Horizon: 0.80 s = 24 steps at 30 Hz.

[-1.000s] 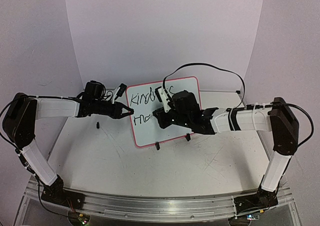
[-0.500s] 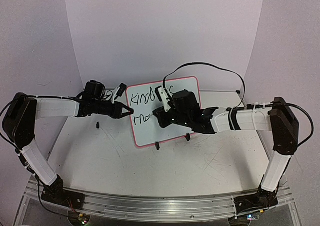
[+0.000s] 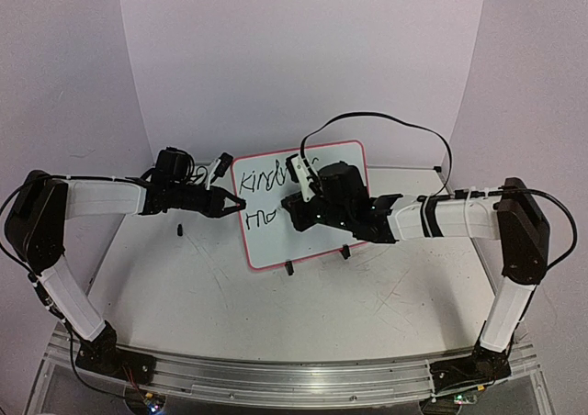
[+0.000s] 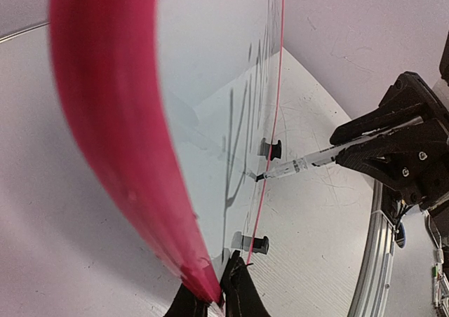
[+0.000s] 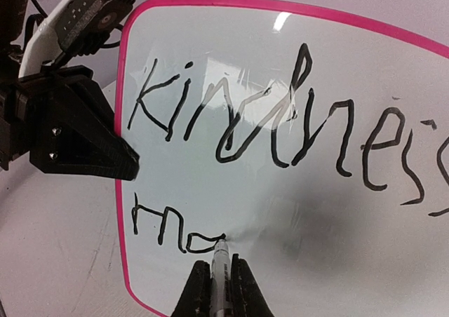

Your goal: Write a sentence on the whiteboard

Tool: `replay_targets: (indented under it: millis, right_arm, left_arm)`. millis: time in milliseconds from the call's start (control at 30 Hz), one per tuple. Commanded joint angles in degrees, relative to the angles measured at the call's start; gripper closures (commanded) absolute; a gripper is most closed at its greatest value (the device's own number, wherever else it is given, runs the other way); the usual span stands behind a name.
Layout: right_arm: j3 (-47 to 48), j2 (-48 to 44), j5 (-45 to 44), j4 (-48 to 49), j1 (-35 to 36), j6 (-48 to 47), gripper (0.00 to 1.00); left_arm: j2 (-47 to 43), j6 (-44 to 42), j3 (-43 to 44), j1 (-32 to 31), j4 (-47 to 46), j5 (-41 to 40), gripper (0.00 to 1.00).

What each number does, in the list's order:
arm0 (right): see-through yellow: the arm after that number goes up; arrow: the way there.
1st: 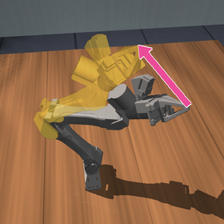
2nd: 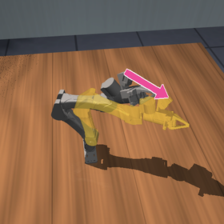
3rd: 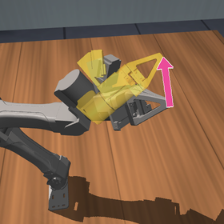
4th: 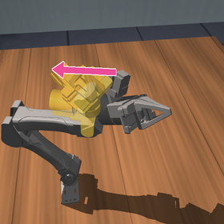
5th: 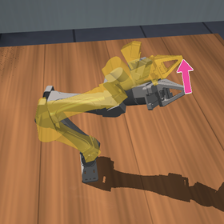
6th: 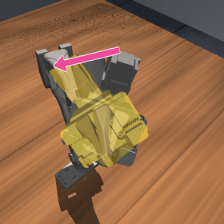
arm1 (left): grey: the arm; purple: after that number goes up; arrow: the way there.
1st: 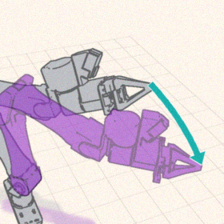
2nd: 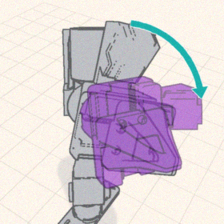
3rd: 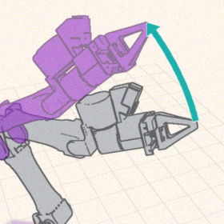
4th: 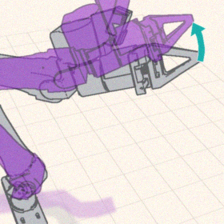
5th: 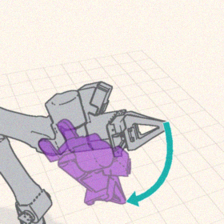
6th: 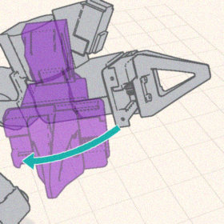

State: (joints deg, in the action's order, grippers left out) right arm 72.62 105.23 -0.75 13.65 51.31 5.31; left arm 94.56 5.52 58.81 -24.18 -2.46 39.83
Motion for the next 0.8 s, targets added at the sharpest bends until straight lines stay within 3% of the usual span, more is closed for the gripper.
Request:
replay_targets:
  millis: [0,767]
  right_arm:
    - [2.4,-0.9,-4.2,1.6,-1.9,-1.5,1.00]
    - [-4.6,-2.4,-1.4,0.6,-0.2,2.2,1.00]
  left_arm:
    - [1.1,-5.4,1.5,0.9,0.9,-12.0,1.00]
    - [0.7,-5.4,1.4,0.8,1.0,-12.2,1.00]
